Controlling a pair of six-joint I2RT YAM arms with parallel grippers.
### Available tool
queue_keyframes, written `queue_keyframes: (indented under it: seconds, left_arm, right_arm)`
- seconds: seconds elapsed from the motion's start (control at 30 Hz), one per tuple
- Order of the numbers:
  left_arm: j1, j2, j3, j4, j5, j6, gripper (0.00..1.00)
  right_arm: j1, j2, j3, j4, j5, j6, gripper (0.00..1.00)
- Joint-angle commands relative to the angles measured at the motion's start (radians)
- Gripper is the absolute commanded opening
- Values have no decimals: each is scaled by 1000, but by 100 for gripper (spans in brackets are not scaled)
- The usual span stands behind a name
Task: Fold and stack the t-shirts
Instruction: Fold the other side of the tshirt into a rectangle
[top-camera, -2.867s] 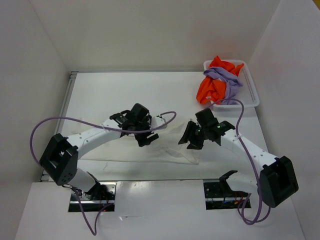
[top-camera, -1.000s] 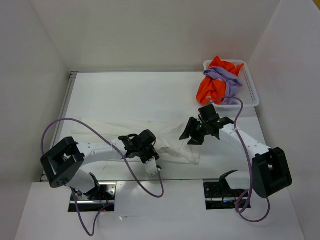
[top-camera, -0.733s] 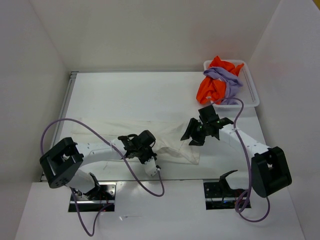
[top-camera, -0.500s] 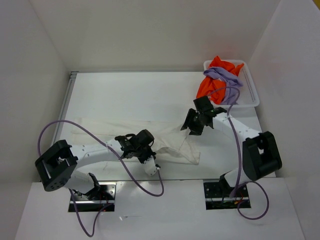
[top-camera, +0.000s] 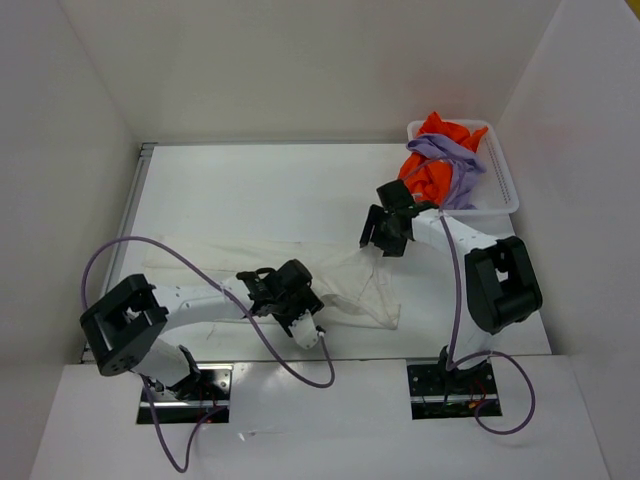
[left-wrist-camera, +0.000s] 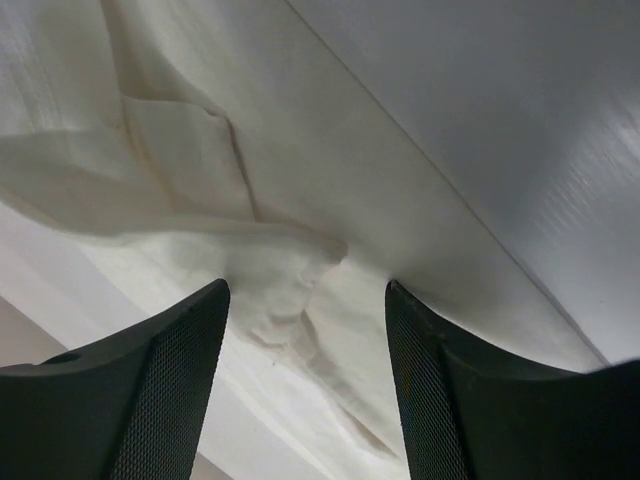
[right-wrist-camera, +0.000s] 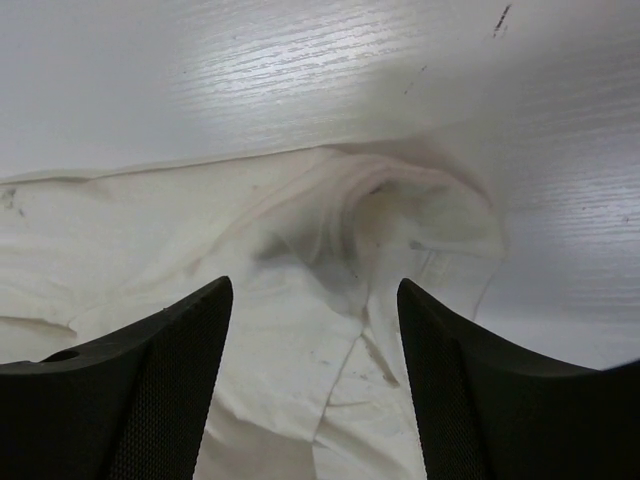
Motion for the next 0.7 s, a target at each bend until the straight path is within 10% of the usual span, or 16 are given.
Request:
queue_keyframes:
  seconds: [0.0,0.27,0.47,0.67]
  left_arm:
    - [-2,45,22,73,-4,-32,71]
    - [-2,66,22,122,-27,-67,58]
    - [-2,86,22,122,-27,-58,21]
    - [-2,86,22,113,-27,-49,11]
  right_arm:
    - [4,28,42,49,-3,-36,71]
    - [4,101,51,49,9,-65,60]
    - [4,112,97,37,55,-65,8]
    - [-19,121,106,3,77,-75,0]
